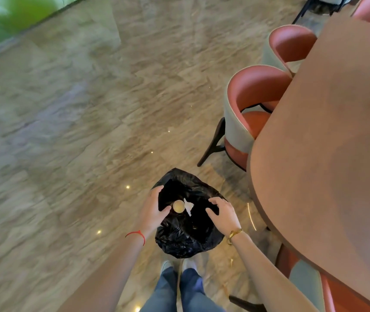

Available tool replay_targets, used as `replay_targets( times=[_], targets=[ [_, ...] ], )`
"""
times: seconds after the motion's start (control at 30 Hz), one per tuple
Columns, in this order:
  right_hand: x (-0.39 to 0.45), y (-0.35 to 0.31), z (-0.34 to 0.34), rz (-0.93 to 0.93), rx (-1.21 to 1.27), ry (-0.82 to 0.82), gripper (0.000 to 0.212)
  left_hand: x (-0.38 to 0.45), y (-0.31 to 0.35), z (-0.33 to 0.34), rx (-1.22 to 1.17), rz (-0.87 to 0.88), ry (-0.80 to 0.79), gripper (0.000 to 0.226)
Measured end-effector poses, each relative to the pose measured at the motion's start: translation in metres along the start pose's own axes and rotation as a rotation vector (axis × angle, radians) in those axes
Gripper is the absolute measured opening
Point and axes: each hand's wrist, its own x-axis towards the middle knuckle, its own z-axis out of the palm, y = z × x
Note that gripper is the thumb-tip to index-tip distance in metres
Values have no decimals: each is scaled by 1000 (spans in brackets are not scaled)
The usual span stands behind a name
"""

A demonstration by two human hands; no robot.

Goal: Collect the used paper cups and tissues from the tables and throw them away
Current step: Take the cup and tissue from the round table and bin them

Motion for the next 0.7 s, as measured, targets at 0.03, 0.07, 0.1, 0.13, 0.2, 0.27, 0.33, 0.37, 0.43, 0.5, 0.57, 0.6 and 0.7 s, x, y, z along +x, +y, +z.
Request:
replay_targets(
  times=[0.03, 0.07, 0.1, 0.13, 0.2, 0.27, 0.33, 0.37, 0.43, 0.5, 0.57, 0.6, 0.7],
  targets=[
    [0, -1, -6, -23, 2, 14, 37, -3, 1, -5, 20, 19, 13, 62],
    [-1, -3, -12, -48, 6, 31, 36, -7, 1, -10, 40, 35, 24, 56],
    [-3, -6, -18, -77, 5, 45, 35, -11, 2, -15, 55, 47, 35, 52],
    [-6, -9, -23, -105, 0, 59, 35, -16, 4, -21, 69, 55, 49, 49],
    [-13, -17, -34, -154, -8, 86, 37, -26, 8, -36, 102, 84, 71, 44],
    [-22, -24, -42, -205, -30, 113, 40, -37, 13, -50, 140, 120, 91, 41],
    [-35, -29, -47, -238, -57, 148, 41, -50, 15, -63, 171, 150, 121, 39],
    [-41, -30, -50, -243, -66, 166, 42, -56, 15, -69, 185, 160, 136, 39],
    [-56, -32, -54, -246, -89, 195, 43, -66, 15, -77, 206, 173, 147, 39],
    [-73, -31, -57, -229, -99, 217, 43, -74, 18, -85, 224, 173, 144, 40],
    [-91, -30, -59, -194, -81, 258, 43, -80, 24, -91, 215, 190, 152, 41],
    [-101, -30, -59, -172, -73, 282, 43, -82, 27, -93, 195, 209, 149, 43],
    [-133, -31, -51, -81, -56, 364, 44, -84, 36, -99, 205, 286, 88, 42]
  ],
)
